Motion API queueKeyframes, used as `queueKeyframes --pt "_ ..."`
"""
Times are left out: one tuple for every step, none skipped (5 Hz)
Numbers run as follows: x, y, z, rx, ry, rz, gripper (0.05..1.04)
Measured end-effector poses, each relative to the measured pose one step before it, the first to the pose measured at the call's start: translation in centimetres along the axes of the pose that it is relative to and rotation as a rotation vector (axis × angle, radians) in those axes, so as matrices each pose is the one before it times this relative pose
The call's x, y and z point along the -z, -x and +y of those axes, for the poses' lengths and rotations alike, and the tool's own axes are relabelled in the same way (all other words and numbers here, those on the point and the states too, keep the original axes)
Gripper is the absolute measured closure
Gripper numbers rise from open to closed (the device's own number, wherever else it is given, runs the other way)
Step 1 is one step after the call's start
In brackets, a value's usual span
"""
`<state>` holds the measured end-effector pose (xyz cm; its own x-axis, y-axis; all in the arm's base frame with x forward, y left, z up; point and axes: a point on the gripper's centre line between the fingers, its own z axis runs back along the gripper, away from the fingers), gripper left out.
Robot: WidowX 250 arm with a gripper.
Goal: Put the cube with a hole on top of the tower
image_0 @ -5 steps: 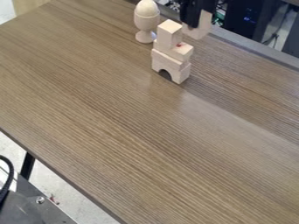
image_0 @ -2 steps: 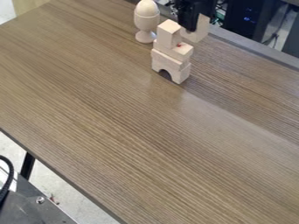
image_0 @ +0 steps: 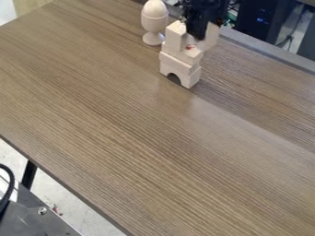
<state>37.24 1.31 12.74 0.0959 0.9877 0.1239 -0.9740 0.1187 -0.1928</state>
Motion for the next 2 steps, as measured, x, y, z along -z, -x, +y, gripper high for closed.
queueKeyframes --pt "0.656 -0.042 0.08 0.0025 -0.014 -0.0026 0.552" --pt "0.194 -0.318 -0.545 0.0079 0.0112 -0.0086 0.552"
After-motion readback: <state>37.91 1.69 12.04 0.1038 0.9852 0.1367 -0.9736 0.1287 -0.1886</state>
